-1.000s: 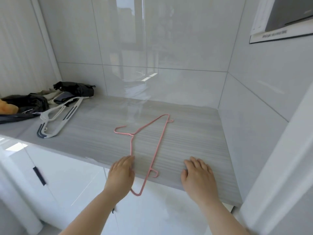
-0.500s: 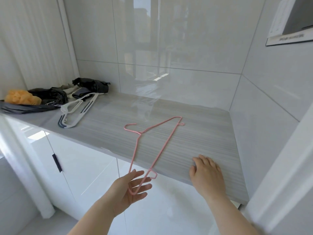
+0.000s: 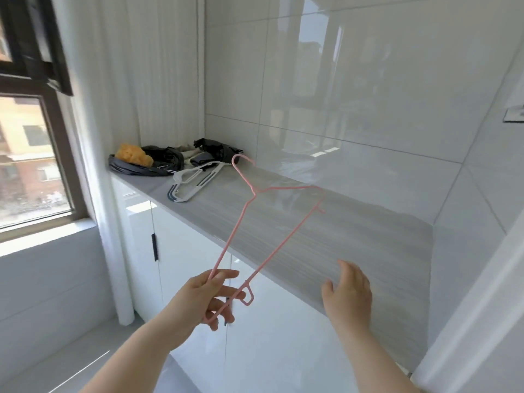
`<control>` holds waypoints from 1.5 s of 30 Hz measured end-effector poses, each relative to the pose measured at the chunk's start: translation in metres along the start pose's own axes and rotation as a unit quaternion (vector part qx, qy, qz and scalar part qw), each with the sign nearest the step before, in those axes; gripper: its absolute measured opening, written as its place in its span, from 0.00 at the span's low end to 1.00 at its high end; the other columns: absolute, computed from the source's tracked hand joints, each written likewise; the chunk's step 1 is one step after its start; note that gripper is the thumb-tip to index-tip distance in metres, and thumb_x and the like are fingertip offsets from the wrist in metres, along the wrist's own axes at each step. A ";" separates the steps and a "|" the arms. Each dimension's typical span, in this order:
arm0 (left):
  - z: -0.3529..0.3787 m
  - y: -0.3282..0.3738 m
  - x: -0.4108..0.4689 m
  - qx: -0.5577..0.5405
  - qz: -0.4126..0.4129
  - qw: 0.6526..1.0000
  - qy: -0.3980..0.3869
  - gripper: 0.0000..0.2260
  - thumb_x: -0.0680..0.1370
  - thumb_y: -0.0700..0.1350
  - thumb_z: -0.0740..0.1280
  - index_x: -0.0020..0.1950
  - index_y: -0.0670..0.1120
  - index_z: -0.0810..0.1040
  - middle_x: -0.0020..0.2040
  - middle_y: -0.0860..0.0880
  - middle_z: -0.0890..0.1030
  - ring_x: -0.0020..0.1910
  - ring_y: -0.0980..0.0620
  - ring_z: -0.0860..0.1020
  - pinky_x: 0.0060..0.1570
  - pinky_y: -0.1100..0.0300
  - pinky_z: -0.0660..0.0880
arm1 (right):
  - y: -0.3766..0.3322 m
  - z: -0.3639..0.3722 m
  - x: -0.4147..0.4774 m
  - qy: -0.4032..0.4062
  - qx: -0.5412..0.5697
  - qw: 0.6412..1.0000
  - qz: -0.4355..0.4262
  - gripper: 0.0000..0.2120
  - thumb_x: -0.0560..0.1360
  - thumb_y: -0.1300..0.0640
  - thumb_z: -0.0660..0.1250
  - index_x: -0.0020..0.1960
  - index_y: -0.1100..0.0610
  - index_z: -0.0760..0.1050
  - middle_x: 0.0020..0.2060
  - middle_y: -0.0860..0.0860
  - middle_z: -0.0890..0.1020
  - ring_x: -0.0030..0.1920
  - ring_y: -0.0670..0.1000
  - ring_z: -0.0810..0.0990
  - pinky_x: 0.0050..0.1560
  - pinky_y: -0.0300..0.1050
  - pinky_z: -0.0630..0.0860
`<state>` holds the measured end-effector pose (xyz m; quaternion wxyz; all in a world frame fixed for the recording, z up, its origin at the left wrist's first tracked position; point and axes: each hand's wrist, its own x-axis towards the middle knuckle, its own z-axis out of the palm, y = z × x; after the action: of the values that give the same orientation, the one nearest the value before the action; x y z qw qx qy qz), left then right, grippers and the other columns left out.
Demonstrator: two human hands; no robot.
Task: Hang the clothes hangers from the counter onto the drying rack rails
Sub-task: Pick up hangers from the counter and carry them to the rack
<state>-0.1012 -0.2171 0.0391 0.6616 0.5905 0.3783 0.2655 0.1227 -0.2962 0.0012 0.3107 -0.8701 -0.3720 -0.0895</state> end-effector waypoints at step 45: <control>-0.287 0.047 -0.721 0.502 -0.111 0.457 0.726 0.10 0.78 0.50 0.60 0.58 0.54 0.76 0.44 0.51 0.83 0.34 0.51 0.76 0.43 0.59 0.74 | -0.598 -0.211 -0.536 -0.206 0.320 0.549 -0.744 0.18 0.79 0.54 0.58 0.69 0.50 0.67 0.64 0.47 0.75 0.64 0.49 0.71 0.63 0.40 0.65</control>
<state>-0.7429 -0.6183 0.2150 -0.2391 0.3673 0.8517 0.2871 -0.6610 -0.4242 0.2443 0.3055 -0.1200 -0.9444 0.0177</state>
